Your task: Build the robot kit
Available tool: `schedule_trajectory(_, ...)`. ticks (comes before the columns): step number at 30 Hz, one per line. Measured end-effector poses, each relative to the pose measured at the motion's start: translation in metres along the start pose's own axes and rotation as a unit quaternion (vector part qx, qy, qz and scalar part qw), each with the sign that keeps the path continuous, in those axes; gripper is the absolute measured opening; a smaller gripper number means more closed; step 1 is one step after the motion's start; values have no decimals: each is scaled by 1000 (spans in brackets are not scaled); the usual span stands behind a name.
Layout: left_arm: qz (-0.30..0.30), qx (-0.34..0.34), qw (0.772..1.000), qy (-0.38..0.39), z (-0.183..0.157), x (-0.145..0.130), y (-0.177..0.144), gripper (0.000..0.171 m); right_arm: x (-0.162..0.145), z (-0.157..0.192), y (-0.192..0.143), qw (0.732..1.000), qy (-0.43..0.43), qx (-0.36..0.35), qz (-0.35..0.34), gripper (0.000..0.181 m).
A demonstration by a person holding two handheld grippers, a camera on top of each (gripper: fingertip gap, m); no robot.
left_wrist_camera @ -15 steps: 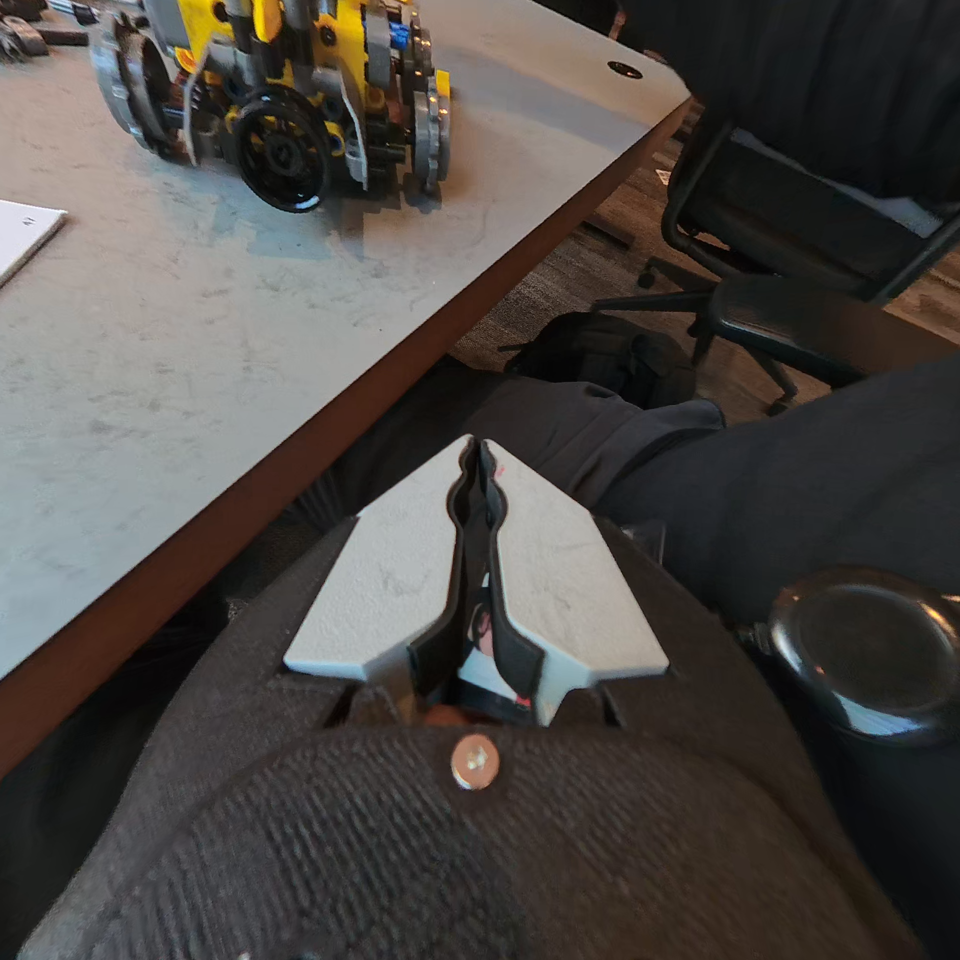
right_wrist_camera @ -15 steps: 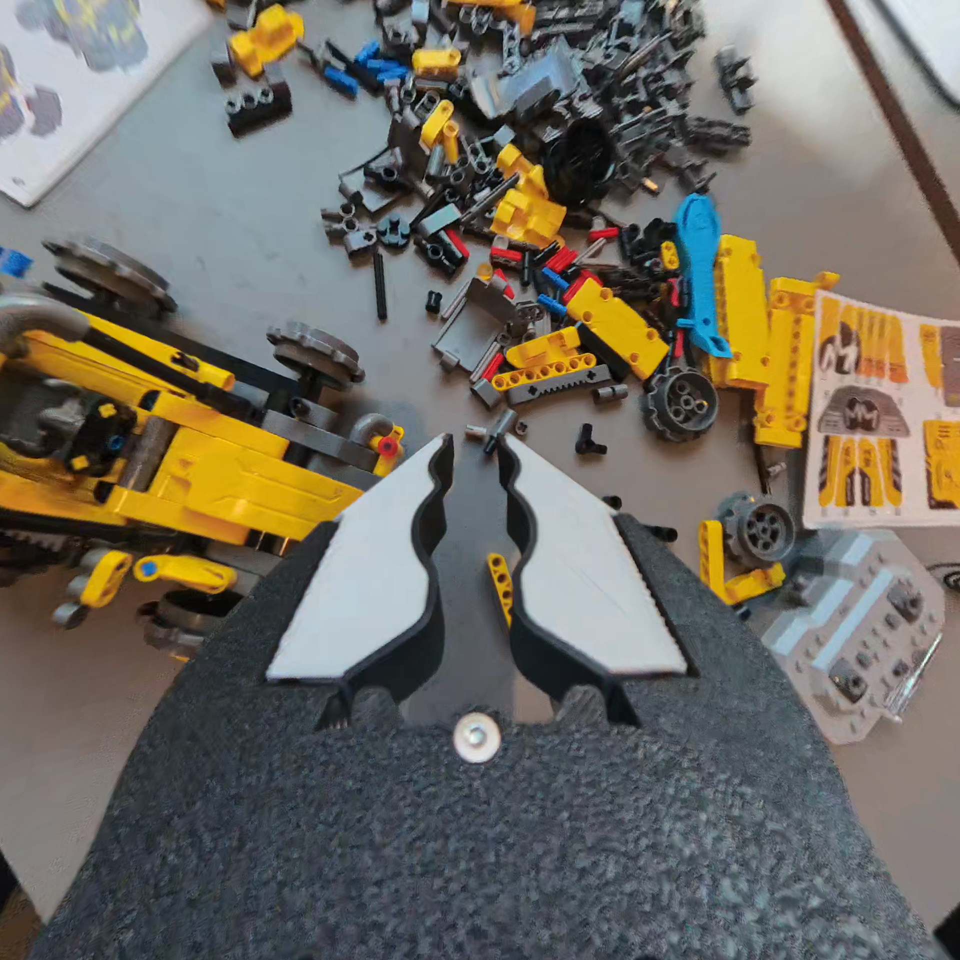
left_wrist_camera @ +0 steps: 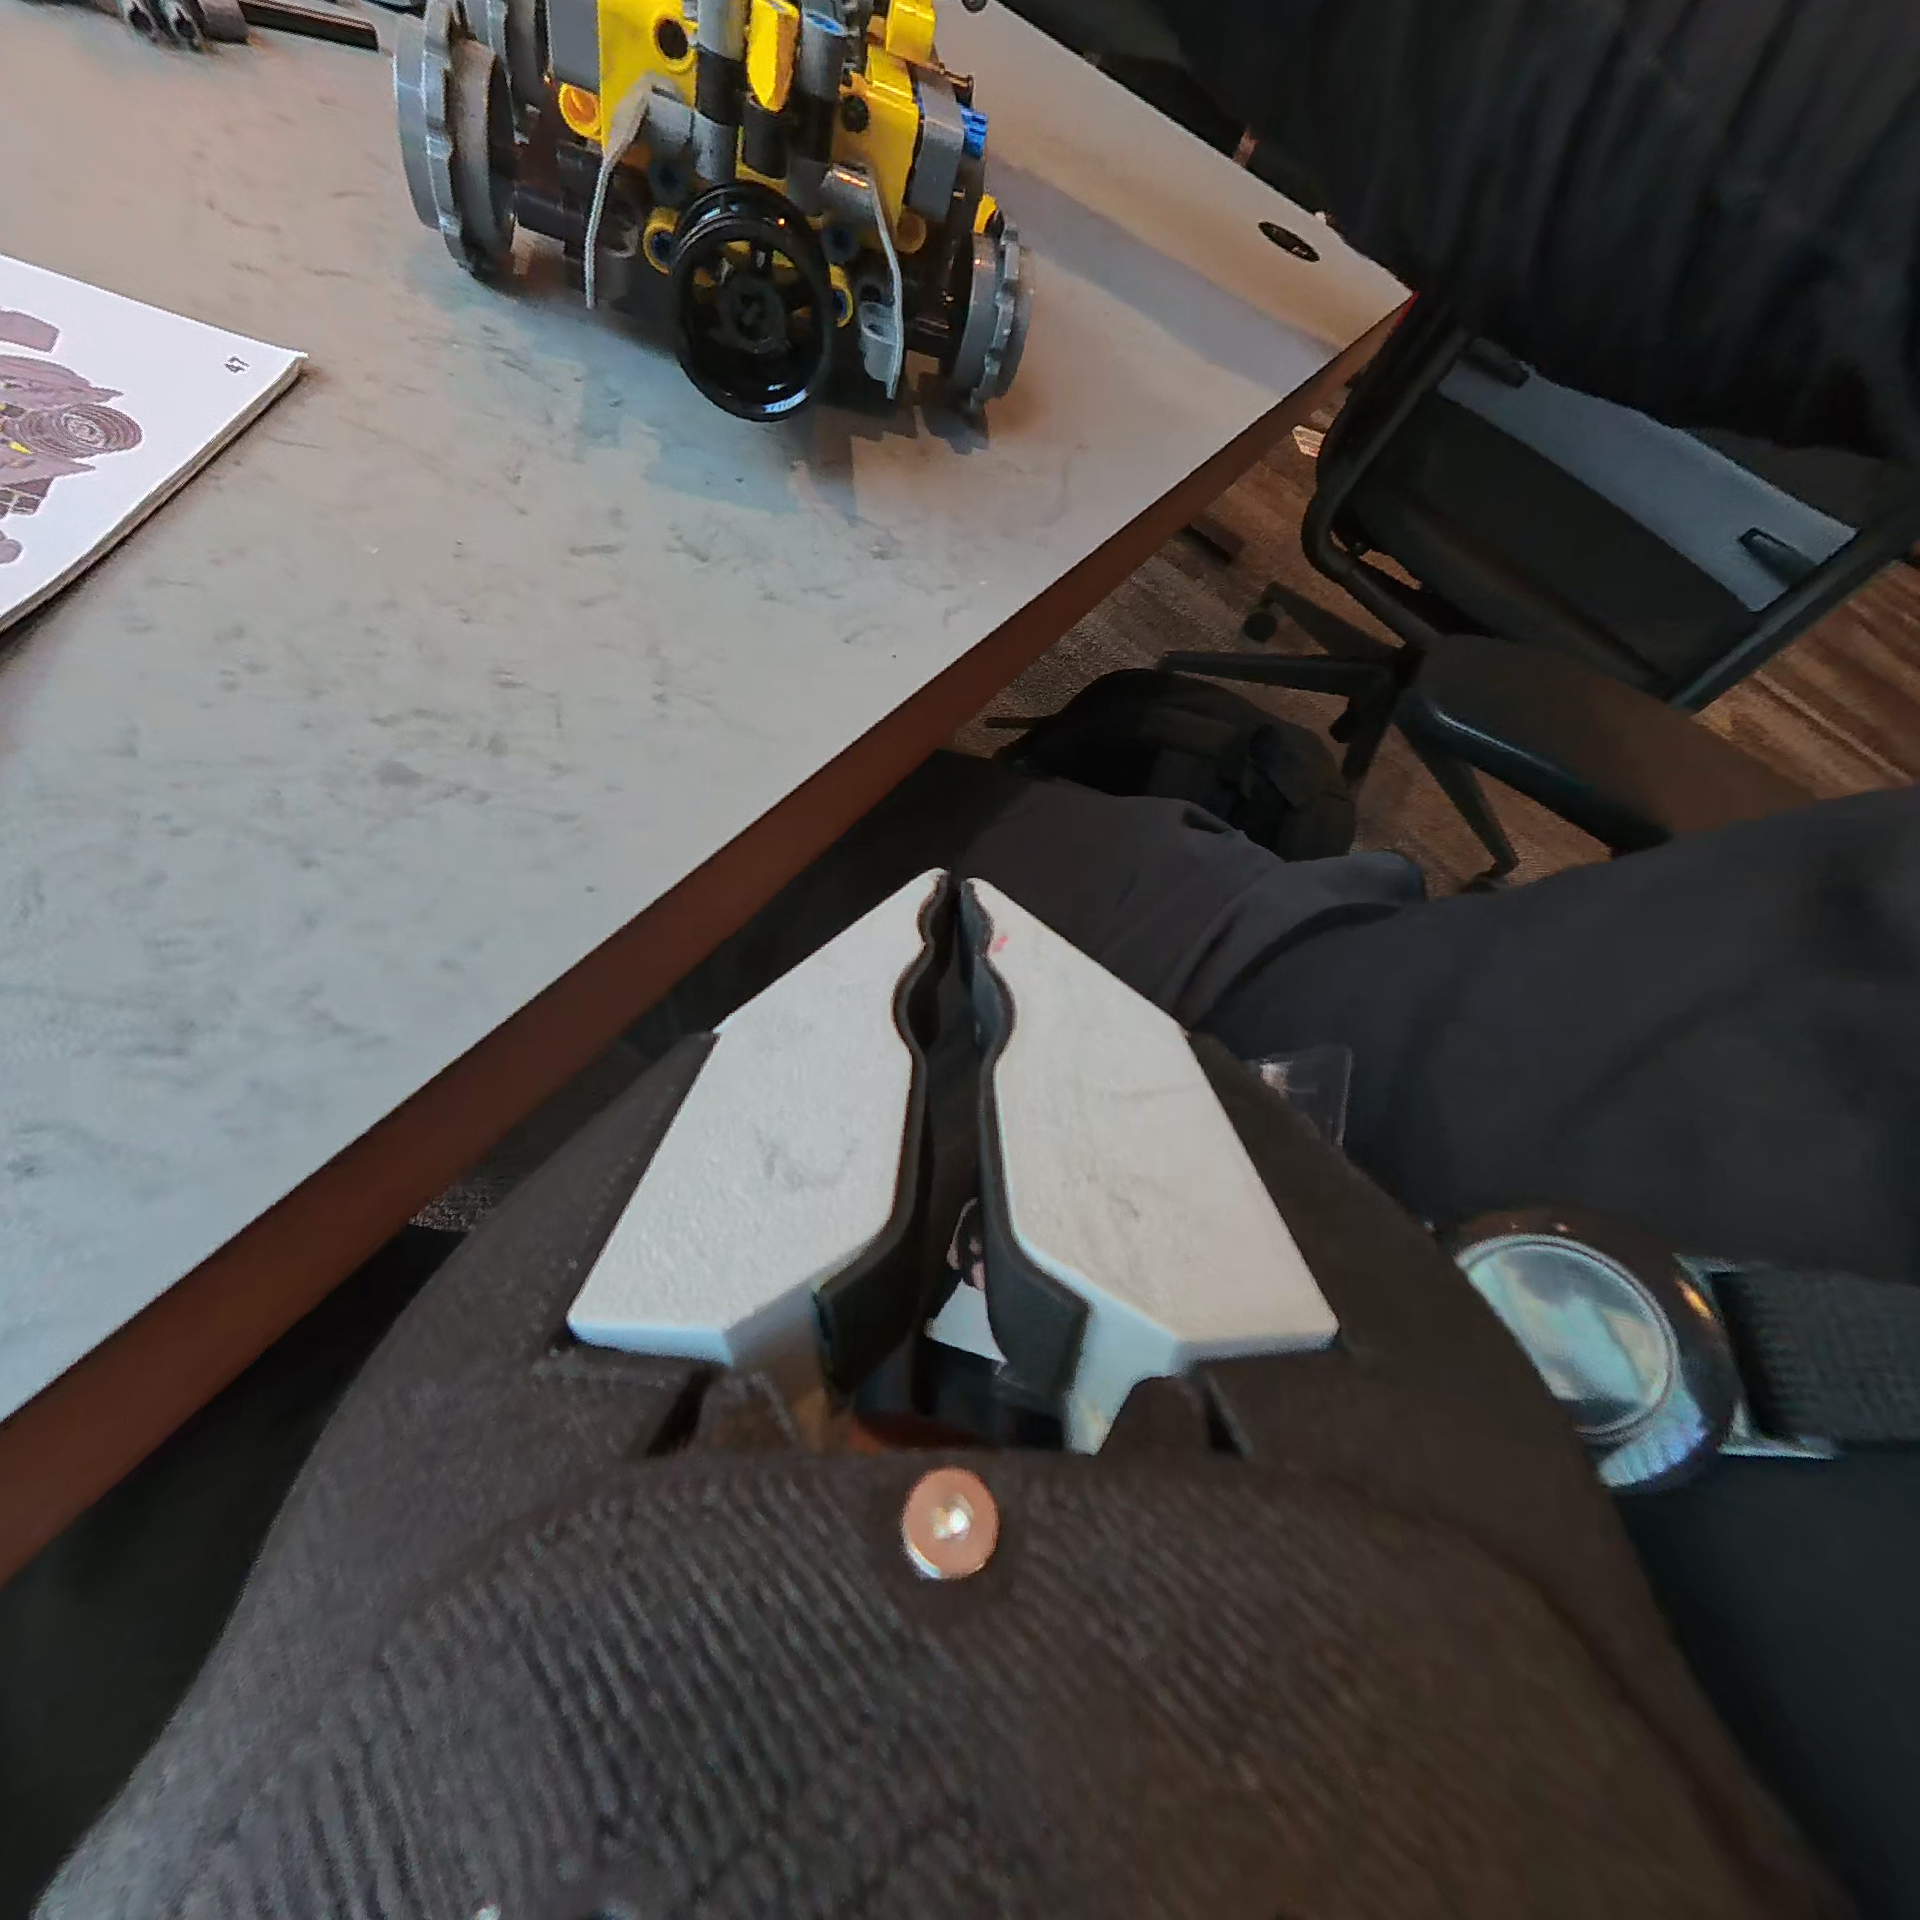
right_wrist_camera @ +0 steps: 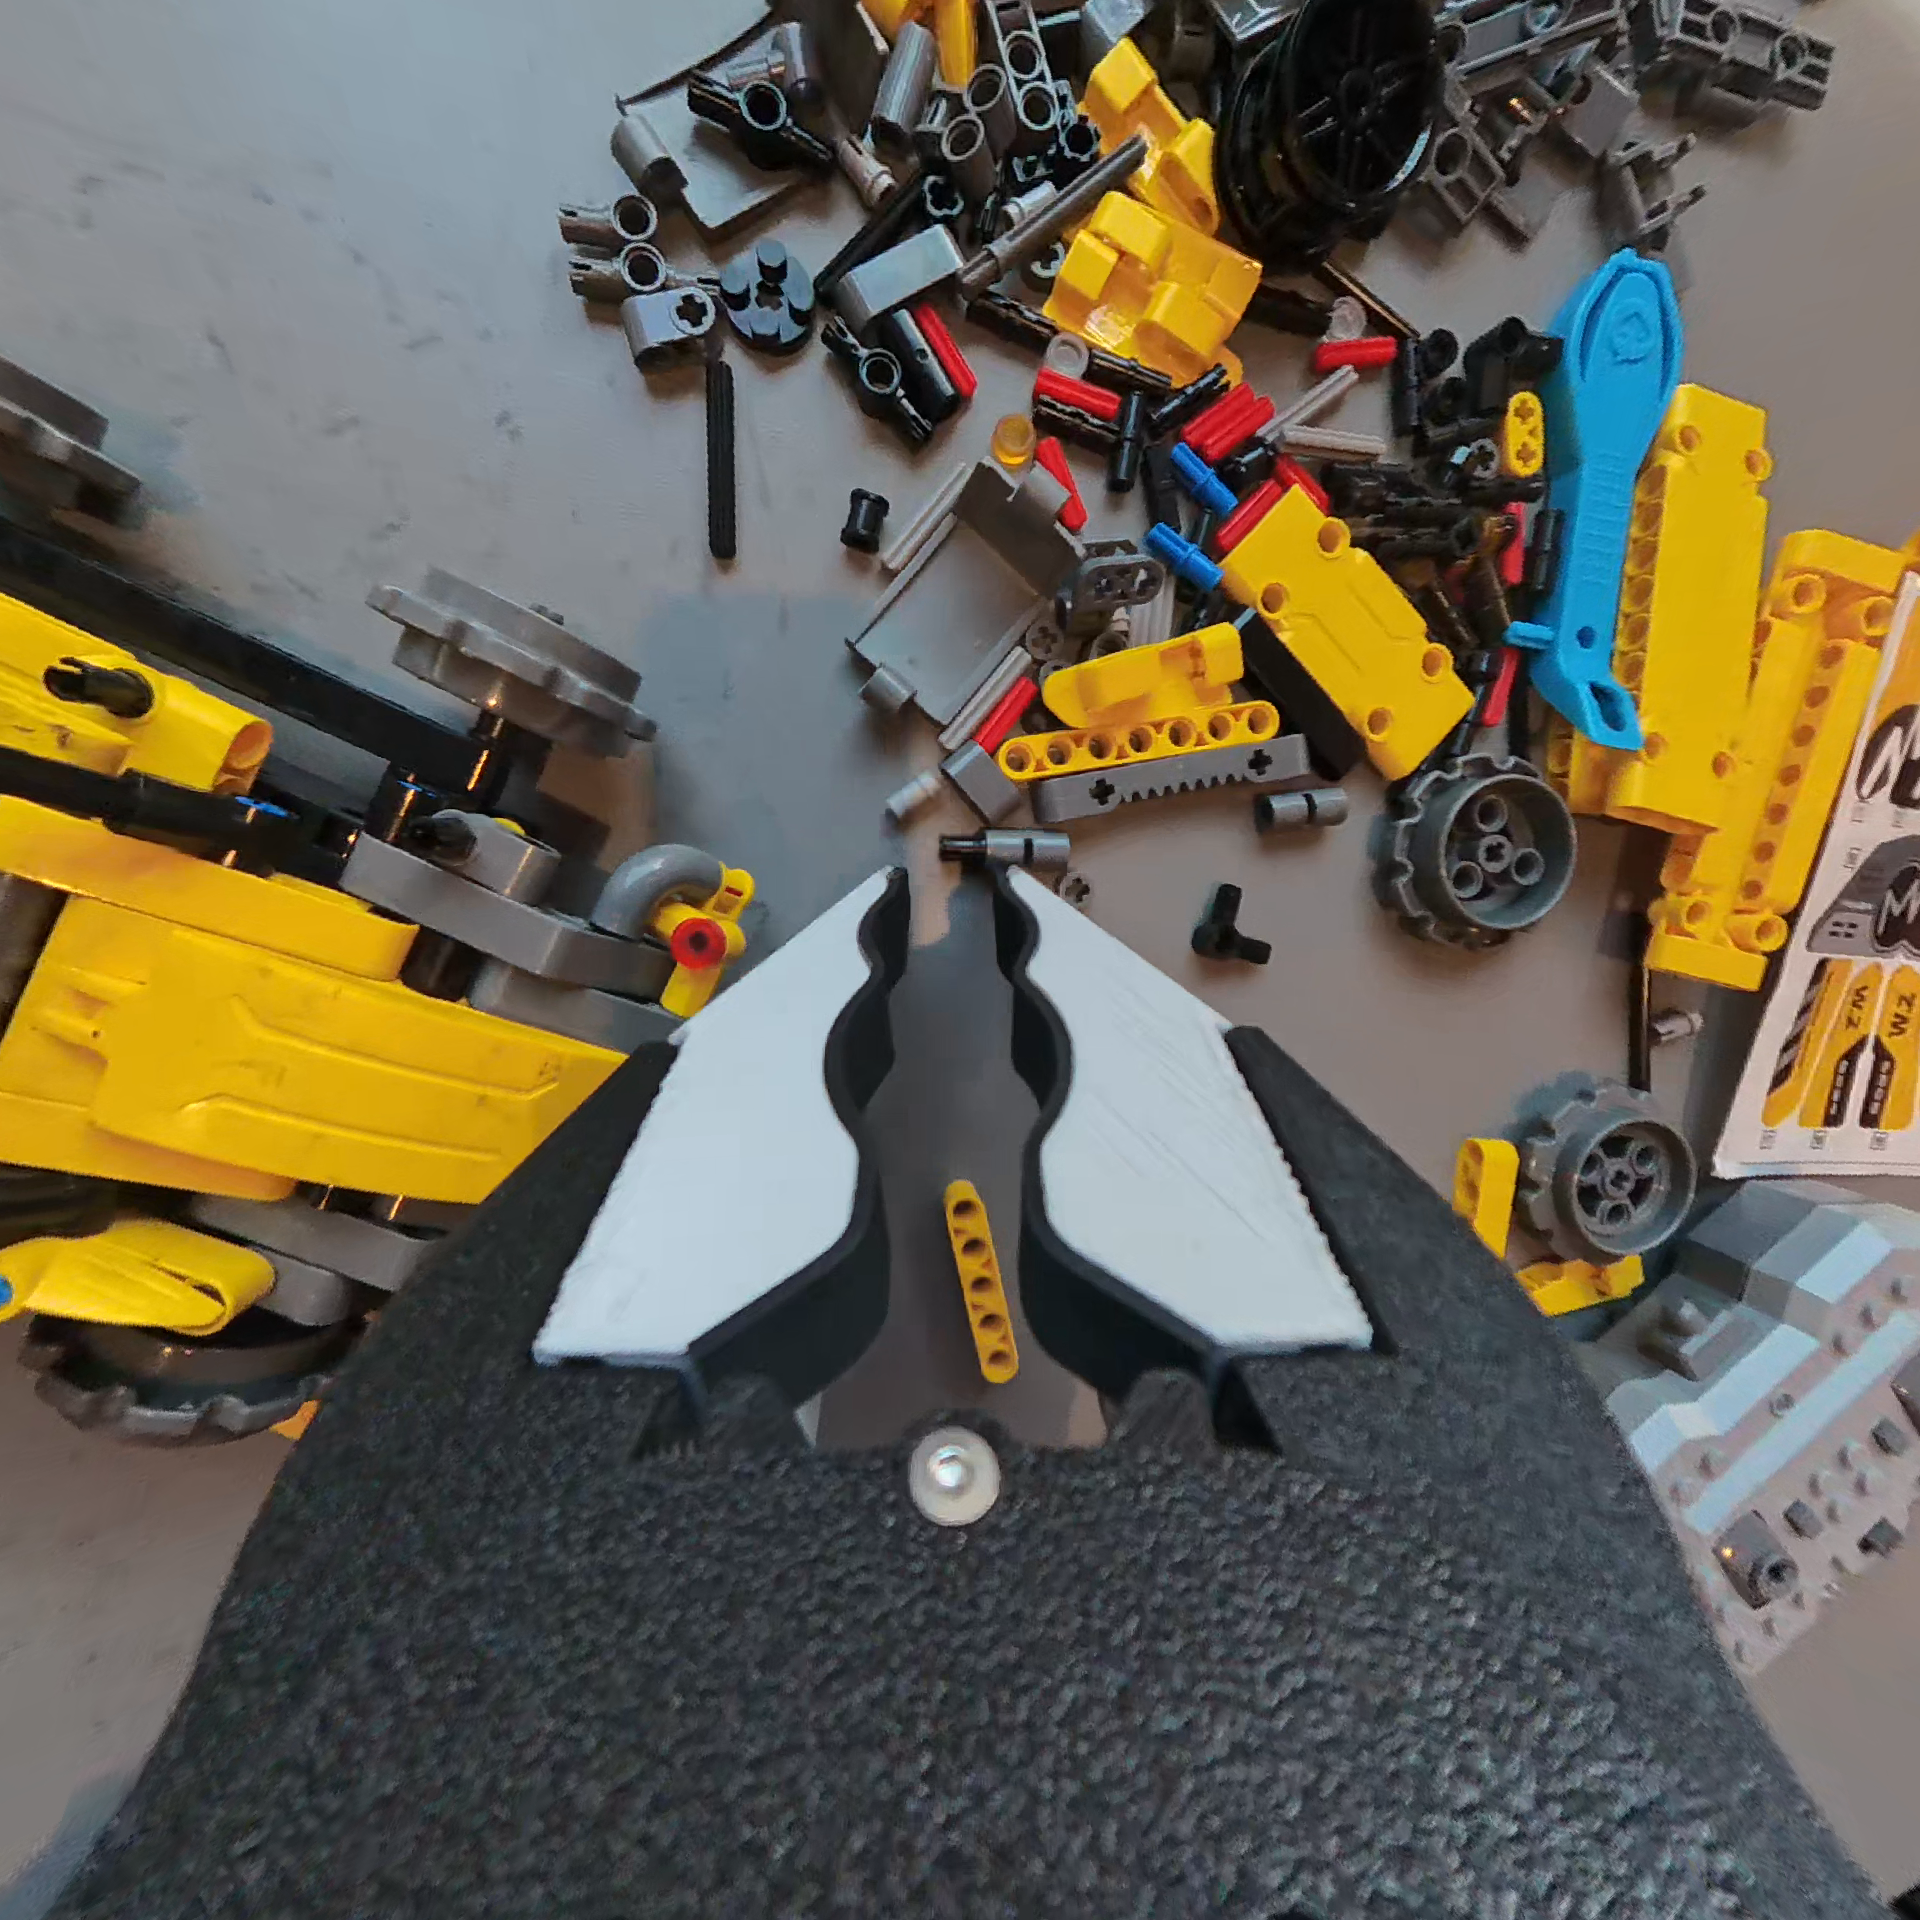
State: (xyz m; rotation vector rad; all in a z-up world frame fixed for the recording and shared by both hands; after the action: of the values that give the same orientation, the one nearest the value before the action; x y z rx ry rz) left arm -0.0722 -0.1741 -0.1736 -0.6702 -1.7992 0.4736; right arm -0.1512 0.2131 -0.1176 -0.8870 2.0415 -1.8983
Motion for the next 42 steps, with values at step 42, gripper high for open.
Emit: schedule_trajectory(42, 3, -28, 998, -49, 12, -2, 1, 0, 5, -1, -37, 996, -28, 40, -74, 3)
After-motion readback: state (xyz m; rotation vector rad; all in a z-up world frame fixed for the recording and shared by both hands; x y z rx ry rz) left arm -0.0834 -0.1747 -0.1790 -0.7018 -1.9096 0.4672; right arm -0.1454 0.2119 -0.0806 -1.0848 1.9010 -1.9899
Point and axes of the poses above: each gripper's, where its closed fingertips meet, y out along the fingers, x out of its top, z = x × y across the jaws, the point moved 10 cm from there along -y, back along the fingers, and after that the axes turned 14 degrees about z, right-handed, at the moved point
